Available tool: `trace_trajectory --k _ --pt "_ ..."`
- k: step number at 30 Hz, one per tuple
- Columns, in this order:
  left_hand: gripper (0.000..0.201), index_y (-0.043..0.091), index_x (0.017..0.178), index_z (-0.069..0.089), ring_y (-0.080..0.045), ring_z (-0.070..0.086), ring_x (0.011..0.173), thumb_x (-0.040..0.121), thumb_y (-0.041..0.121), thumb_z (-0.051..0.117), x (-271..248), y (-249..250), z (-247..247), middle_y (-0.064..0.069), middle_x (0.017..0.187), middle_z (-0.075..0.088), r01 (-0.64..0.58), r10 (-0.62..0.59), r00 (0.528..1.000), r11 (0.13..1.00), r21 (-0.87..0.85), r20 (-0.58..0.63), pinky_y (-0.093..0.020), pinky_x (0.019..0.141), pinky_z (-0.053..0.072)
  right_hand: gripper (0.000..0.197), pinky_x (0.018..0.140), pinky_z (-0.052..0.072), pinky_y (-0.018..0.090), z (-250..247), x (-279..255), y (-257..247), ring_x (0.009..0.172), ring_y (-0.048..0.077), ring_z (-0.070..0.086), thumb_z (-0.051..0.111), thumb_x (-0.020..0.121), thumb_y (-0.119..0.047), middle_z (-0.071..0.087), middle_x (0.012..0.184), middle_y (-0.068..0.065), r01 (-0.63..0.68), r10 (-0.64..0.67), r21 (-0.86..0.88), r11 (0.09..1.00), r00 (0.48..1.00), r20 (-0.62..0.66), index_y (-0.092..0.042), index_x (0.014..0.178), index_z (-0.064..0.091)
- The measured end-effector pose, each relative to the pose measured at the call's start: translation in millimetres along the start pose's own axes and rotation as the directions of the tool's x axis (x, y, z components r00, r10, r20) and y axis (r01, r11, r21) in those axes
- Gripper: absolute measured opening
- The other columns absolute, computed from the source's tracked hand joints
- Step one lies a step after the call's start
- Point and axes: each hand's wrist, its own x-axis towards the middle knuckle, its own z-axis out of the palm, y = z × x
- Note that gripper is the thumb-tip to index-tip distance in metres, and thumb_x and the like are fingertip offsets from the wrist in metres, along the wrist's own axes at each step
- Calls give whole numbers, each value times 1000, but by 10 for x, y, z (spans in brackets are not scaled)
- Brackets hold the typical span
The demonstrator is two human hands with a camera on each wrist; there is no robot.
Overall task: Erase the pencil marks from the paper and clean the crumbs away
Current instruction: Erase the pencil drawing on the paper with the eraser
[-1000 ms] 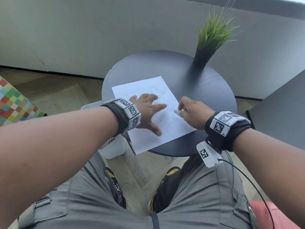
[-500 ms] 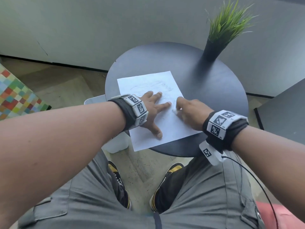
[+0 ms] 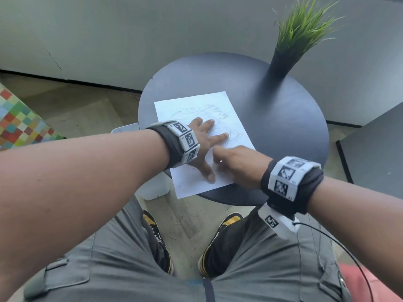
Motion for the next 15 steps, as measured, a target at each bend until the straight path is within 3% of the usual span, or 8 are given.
trace_trajectory --k 2,4,5,7,9,11,13,15 --pt "125 48 154 -3 -39 7 146 58 85 67 14 1 -2 -10 163 0 -5 5 1000 1000 5 -9 -61 105 34 20 69 43 34 -100 61 234 83 29 52 46 96 -24 57 95 3 -139 142 34 990 985 -97 -20 115 47" --pt "125 51 152 -4 -39 12 143 56 88 66 19 0 -11 -10 161 5 -1 1 1000 1000 16 -8 -61 103 35 18 72 48 38 -129 73 354 85 35 56 43 96 -26 59 99 13 -299 309 76 951 934 -178 -16 111 44" --pt "126 52 152 -4 -39 14 142 55 88 66 24 2 -16 -10 160 7 0 0 1000 1000 20 -7 -61 103 35 19 71 47 38 -106 56 300 88 37 57 43 96 -23 59 101 15 -279 281 36 960 943 -178 -14 113 43" --pt "127 52 151 -5 -39 15 142 53 88 67 24 14 -30 -10 159 8 5 -5 1000 1000 31 -3 -62 103 37 27 70 41 35 3 25 102 95 34 56 46 94 -15 59 105 12 -100 98 -23 995 992 -84 -12 120 42" --pt "126 53 151 -6 -40 16 141 54 88 66 17 25 -41 -11 160 7 7 -7 1000 999 43 5 -62 102 37 24 73 43 35 34 -37 65 96 31 56 48 94 -17 60 105 8 33 -33 -8 999 999 -10 -14 119 47" --pt "124 55 150 -5 -41 18 140 53 89 65 19 32 -52 -12 158 10 0 0 1000 999 42 3 -64 101 37 19 74 46 35 -74 14 296 90 32 56 48 96 -27 60 100 6 -104 106 24 994 989 -103 -20 114 49" --pt "124 57 149 -5 -41 22 136 52 91 65 18 37 -61 -12 155 14 -1 0 1000 999 45 9 -63 99 40 18 71 49 38 -83 23 459 82 34 56 45 97 -33 59 93 11 -241 248 63 969 947 -203 -18 107 45" --pt "125 59 148 -4 -42 26 132 50 90 66 26 45 -74 -13 150 18 -1 1 1000 999 50 11 -62 96 42 18 71 48 38 -25 -2 374 86 35 58 45 97 -26 60 97 12 -146 142 -12 989 973 -183 -15 112 42"
